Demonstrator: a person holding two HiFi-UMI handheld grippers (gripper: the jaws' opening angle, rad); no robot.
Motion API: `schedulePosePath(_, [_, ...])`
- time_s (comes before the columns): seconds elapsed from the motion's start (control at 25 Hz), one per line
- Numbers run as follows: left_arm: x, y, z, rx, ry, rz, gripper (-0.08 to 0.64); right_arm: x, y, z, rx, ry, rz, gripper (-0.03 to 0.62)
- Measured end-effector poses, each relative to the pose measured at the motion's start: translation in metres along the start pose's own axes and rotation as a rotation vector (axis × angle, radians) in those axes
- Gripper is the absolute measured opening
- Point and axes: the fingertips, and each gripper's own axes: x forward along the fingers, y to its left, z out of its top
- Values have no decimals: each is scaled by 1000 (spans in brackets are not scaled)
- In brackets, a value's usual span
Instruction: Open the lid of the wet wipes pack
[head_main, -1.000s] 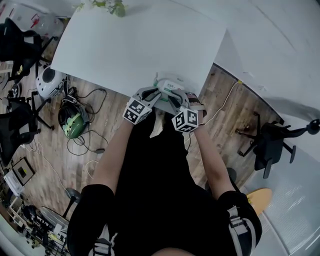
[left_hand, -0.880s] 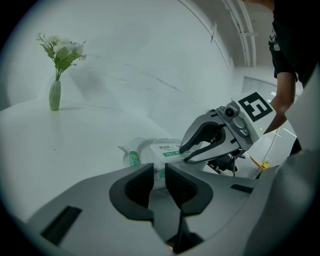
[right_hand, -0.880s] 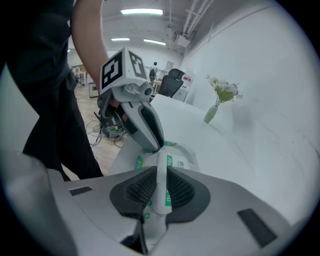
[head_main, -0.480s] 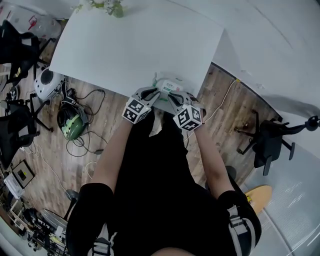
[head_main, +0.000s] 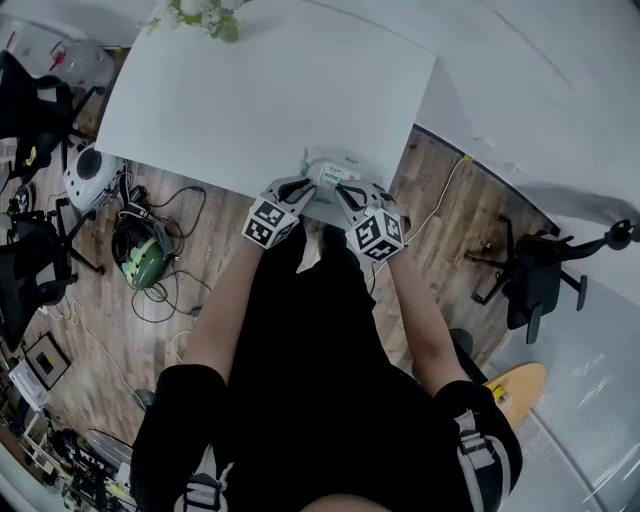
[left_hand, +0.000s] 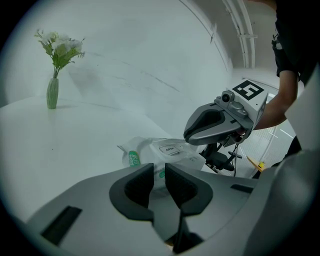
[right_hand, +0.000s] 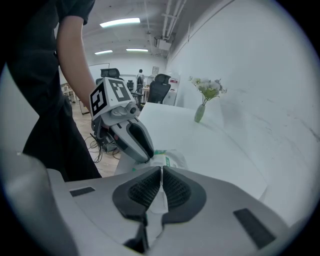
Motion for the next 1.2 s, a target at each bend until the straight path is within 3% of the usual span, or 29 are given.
schedulePosePath(0.72, [-9,-3,1,44,18,-78,77,-10,-17,12,59,34,-109,26])
schedulePosePath(0.96, [-7,-5,0,106,33,-105,74,-12,-34,14,97,42,-161,26])
schedulePosePath(1.2, [-7,-8,1,95,43,-134,71,-17,-44,12,116,43,-195,29])
